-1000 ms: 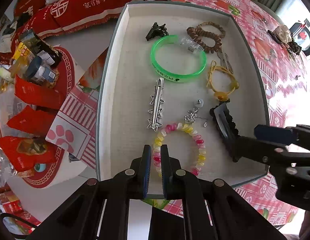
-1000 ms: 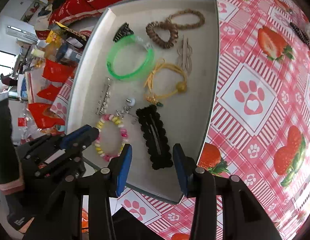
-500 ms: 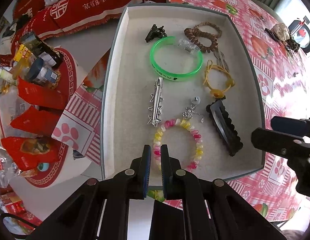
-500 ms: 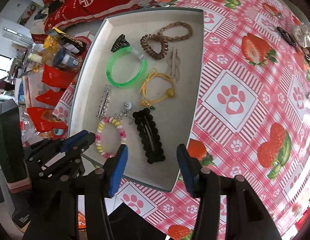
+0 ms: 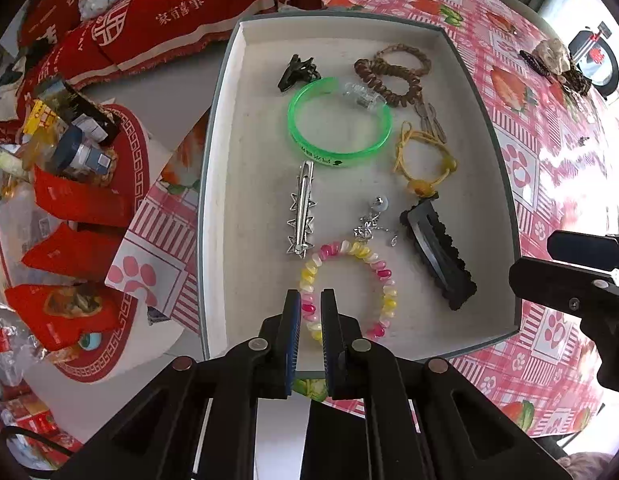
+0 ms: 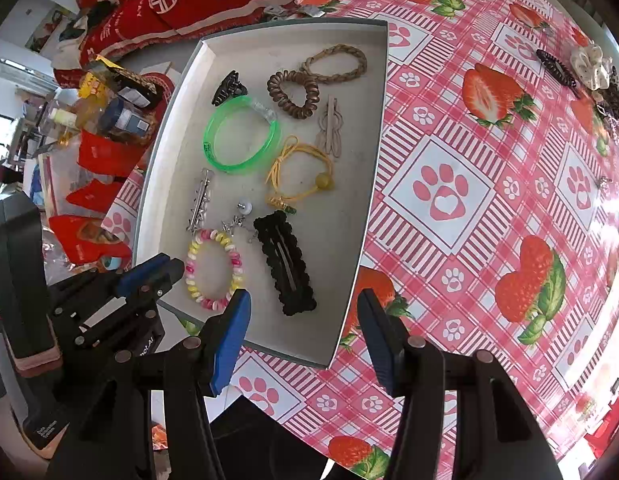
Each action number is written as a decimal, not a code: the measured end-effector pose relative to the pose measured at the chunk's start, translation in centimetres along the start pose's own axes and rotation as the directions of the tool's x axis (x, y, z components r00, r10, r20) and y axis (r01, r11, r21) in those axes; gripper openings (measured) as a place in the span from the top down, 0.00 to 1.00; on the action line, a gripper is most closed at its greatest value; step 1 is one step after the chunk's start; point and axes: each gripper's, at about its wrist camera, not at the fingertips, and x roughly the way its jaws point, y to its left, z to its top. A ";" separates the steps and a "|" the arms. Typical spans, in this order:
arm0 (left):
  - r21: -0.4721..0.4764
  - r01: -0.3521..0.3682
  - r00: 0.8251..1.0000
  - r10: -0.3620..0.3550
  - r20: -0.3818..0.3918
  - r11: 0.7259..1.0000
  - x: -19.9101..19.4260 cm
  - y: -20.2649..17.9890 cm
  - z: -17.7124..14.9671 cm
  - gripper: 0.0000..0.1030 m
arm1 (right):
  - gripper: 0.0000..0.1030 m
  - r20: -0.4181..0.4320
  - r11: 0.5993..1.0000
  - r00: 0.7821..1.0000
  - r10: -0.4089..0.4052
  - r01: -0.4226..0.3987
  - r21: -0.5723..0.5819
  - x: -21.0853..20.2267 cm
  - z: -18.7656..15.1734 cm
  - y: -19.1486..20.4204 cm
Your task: Organize jewelry
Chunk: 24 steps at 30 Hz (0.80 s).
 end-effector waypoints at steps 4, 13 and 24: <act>-0.006 0.003 1.000 -0.003 -0.003 1.000 -0.2 0.0 0.0 0.09 | 0.43 -0.001 1.000 1.000 -0.003 0.003 0.003 -0.1 0.1 0.2; -0.015 -0.037 0.997 0.038 0.068 0.999 -2.3 -0.1 0.5 0.00 | 0.43 0.011 1.000 1.000 -0.011 0.011 0.019 -0.7 0.1 0.0; -0.025 -0.046 0.996 0.048 0.068 0.999 -3.1 0.6 0.3 0.00 | 0.43 0.009 1.000 1.000 -0.017 0.017 0.022 -1.0 -0.4 -0.1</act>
